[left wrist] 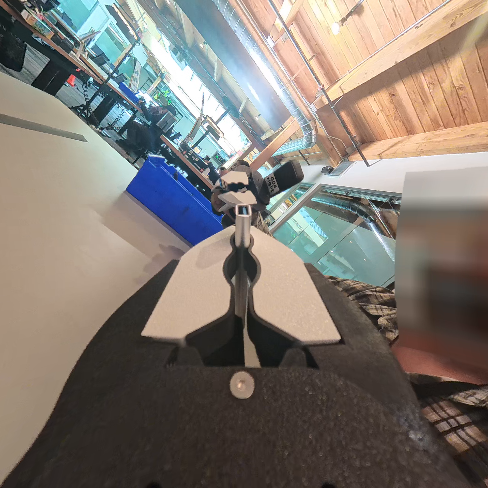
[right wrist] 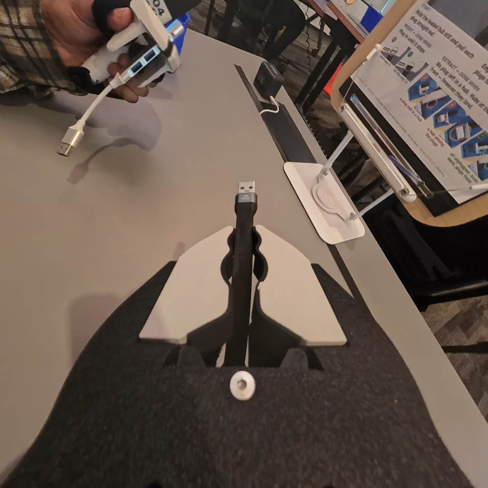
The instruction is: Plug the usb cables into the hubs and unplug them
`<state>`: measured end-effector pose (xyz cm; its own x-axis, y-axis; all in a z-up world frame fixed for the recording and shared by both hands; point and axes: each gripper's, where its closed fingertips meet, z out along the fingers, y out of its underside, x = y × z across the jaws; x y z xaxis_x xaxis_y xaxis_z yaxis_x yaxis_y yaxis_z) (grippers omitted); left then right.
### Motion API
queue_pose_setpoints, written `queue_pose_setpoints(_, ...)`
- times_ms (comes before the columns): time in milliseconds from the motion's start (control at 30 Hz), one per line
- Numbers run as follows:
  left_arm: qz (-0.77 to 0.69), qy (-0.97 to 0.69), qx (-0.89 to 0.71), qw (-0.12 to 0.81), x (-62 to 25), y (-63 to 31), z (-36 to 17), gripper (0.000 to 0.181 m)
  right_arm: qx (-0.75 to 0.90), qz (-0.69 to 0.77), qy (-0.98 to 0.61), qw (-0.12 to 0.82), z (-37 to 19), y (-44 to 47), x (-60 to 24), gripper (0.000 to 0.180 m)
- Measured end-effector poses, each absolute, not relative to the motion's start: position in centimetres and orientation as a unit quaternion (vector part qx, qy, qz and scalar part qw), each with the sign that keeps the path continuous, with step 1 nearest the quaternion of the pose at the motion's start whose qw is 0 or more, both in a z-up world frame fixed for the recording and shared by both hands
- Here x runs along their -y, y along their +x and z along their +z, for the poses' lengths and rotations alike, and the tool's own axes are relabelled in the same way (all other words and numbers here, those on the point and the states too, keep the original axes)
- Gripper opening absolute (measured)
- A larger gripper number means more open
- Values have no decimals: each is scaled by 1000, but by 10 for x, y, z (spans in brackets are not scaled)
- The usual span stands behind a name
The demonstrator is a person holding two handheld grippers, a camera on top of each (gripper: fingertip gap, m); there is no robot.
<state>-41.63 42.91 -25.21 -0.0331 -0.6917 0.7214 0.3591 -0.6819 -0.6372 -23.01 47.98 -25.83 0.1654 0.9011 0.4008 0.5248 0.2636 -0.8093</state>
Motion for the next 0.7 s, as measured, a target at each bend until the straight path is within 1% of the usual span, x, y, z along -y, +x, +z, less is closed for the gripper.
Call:
queue_pose_setpoints(467,-686,-605,-136,379,-430,-419,-264,2,591,160,-612,501,-259,-204,-490,10)
queue_pose_setpoints(700,-687,-595,-130,395,-430,-425,-257,2,586,146,-622,498,-258,-195,-493,10)
